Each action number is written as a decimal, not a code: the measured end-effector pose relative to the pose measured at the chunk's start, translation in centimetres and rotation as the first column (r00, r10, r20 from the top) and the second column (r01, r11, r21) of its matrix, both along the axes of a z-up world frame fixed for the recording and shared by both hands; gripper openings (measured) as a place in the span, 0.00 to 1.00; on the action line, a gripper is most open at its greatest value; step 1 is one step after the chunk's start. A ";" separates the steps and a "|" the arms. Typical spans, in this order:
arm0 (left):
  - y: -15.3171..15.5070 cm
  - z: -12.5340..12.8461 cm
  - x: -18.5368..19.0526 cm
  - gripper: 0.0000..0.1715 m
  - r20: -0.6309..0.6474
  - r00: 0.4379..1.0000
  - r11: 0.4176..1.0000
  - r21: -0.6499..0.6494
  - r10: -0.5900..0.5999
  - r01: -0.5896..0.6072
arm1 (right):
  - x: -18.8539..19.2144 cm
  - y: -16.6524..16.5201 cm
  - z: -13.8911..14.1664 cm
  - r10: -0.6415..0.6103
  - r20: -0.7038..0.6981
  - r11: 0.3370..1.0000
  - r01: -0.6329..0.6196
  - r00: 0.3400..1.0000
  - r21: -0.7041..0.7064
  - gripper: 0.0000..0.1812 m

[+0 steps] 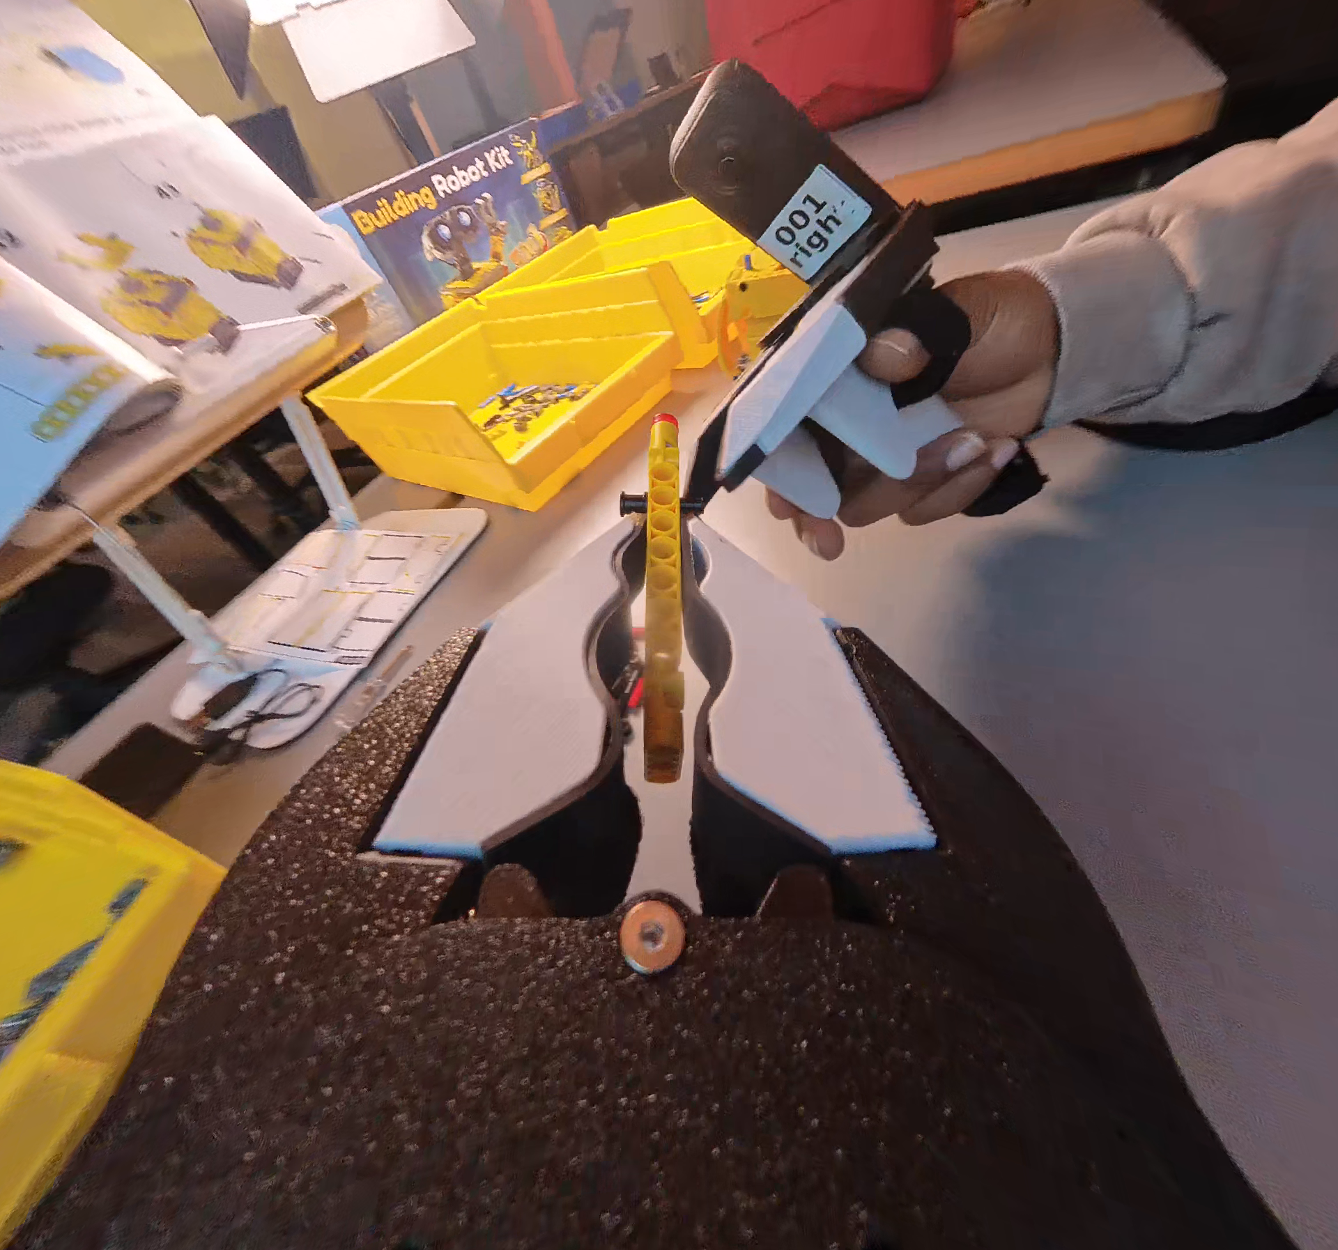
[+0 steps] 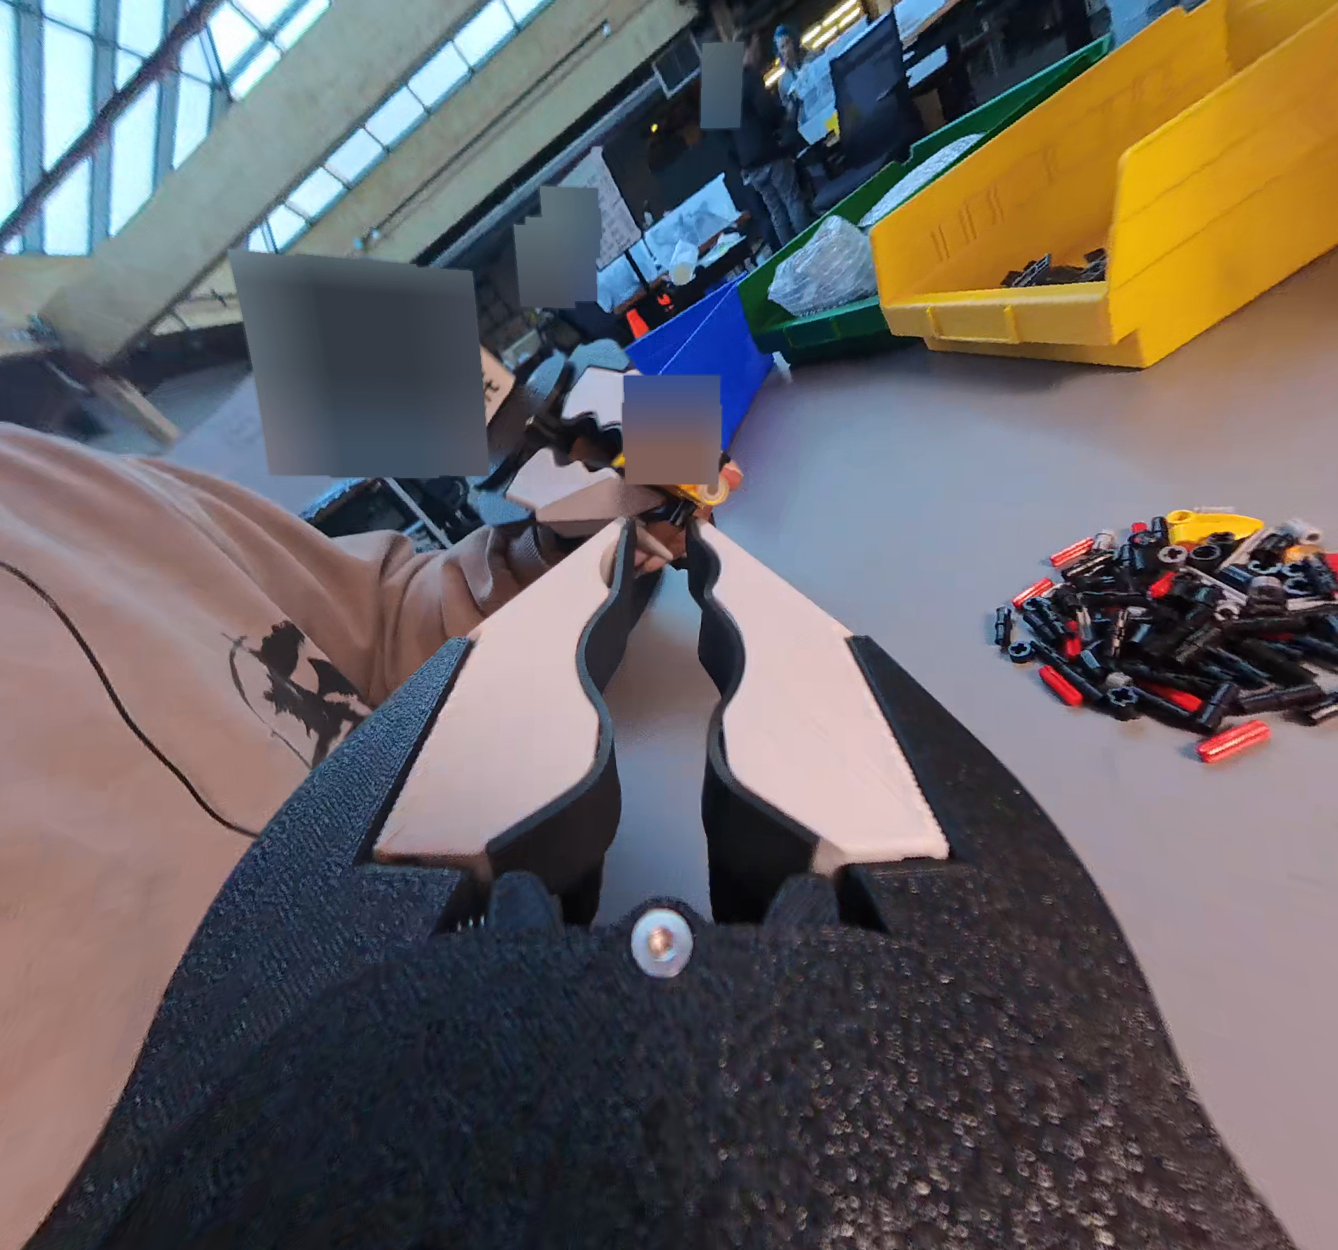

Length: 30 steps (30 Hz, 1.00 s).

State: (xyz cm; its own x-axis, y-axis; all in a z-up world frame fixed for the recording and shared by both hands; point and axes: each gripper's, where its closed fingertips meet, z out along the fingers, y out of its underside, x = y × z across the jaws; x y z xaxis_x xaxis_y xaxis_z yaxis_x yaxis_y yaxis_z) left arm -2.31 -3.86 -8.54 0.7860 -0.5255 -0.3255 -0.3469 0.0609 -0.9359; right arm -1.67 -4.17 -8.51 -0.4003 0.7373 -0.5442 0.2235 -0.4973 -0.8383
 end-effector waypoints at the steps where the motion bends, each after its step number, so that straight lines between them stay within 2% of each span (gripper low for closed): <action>1: 0.1 0.0 0.0 0.04 -0.045 0.999 0.999 0.031 0.021 -0.020 | -0.2 0.4 0.1 -0.025 0.000 0.999 0.025 1.000 -0.029 0.05; 4: 0.2 0.1 0.0 0.04 -0.159 0.983 0.991 0.114 0.087 -0.070 | -0.4 0.8 0.1 -0.052 0.011 0.995 0.053 0.999 -0.088 0.03; 9: 0.2 0.1 0.2 0.04 -0.279 0.950 0.976 0.198 0.143 -0.089 | -0.5 0.9 -0.2 -0.070 0.025 0.993 0.072 0.997 -0.097 0.03; 19: 0.3 0.0 0.4 0.04 -0.305 0.939 0.976 0.192 0.159 -0.103 | -0.4 0.8 -0.4 -0.048 0.027 0.995 0.050 0.998 -0.084 0.02; 26: 0.6 0.2 -0.1 0.04 -0.245 0.954 0.980 0.137 0.174 -0.143 | -0.7 0.9 -0.3 -0.060 0.018 0.984 0.063 0.998 -0.166 0.03; 30: 0.8 0.3 -0.2 0.04 -0.212 0.961 0.981 0.114 0.176 -0.155 | -0.7 1.1 -0.2 -0.081 0.017 0.986 0.082 0.997 -0.145 0.02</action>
State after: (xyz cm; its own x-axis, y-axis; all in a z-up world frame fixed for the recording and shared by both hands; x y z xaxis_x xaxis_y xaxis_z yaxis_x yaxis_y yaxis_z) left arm -2.48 -3.04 -8.28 0.7625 -0.3524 -0.5426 -0.5566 0.0702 -0.8278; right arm -2.33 -3.09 -8.76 -0.3358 0.6799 -0.6519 0.1857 -0.6308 -0.7534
